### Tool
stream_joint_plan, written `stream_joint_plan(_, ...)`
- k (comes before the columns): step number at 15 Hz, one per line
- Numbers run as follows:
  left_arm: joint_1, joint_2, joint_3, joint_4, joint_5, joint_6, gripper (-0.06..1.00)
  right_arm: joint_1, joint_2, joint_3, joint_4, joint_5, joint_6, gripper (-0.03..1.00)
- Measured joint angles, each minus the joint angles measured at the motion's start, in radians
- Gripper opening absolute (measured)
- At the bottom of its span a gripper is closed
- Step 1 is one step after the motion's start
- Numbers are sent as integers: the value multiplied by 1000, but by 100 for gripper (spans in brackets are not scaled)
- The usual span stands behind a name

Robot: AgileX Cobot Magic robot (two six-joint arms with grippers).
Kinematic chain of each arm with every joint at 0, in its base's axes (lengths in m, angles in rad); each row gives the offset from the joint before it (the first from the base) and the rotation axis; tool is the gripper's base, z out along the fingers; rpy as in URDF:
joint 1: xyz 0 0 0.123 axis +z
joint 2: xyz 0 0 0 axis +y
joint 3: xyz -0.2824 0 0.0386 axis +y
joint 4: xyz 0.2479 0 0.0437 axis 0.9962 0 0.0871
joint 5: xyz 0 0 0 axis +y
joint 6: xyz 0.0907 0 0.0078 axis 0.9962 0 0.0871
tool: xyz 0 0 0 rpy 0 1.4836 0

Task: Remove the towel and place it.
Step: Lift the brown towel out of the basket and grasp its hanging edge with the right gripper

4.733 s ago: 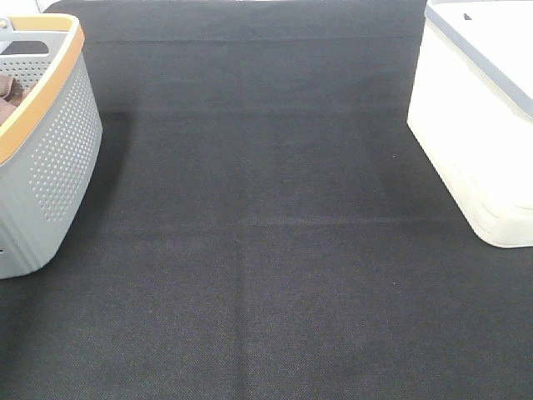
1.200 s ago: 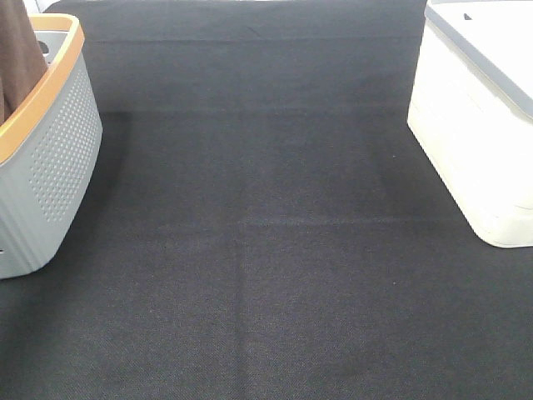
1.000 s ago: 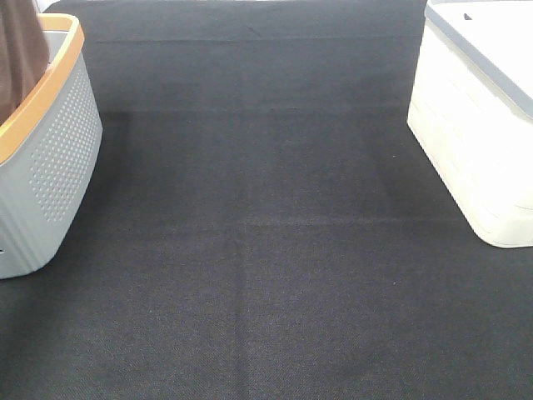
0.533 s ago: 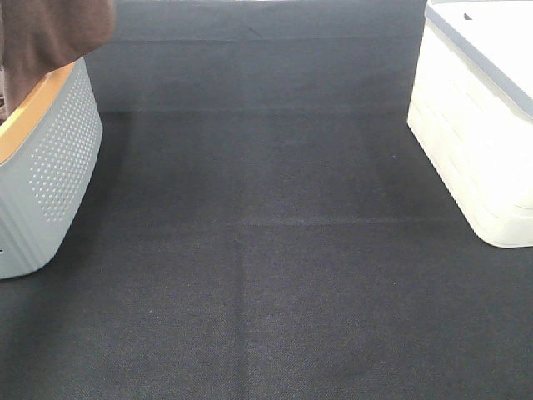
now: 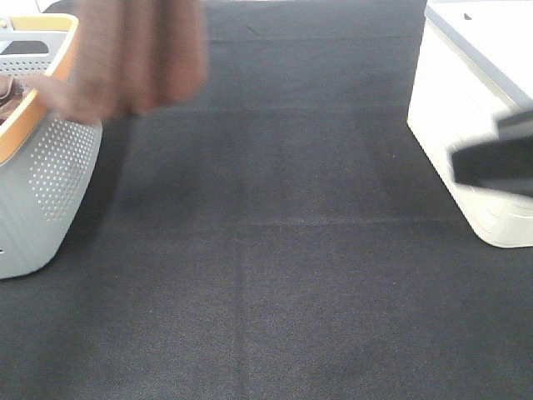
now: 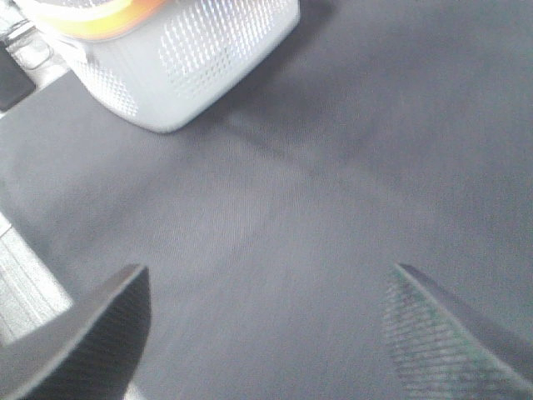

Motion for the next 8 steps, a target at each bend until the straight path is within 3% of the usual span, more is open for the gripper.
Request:
stream_joint_plan(1, 0, 0, 0, 0, 0, 0, 0, 0, 0, 0, 0, 0, 0, 71)
stream_joint_plan(3, -46, 48, 0, 0, -20, 0, 0, 157, 109, -70, -89, -116, -12, 71)
stream_joint_plan(5, -93, 97, 0, 17, -41, 0, 0, 324, 211, -104, -236, -273, 14, 70)
stream_joint_plan(8, -169, 144, 0, 60, -92, 0, 0, 495, 356, -108, -430, -572, 192, 70)
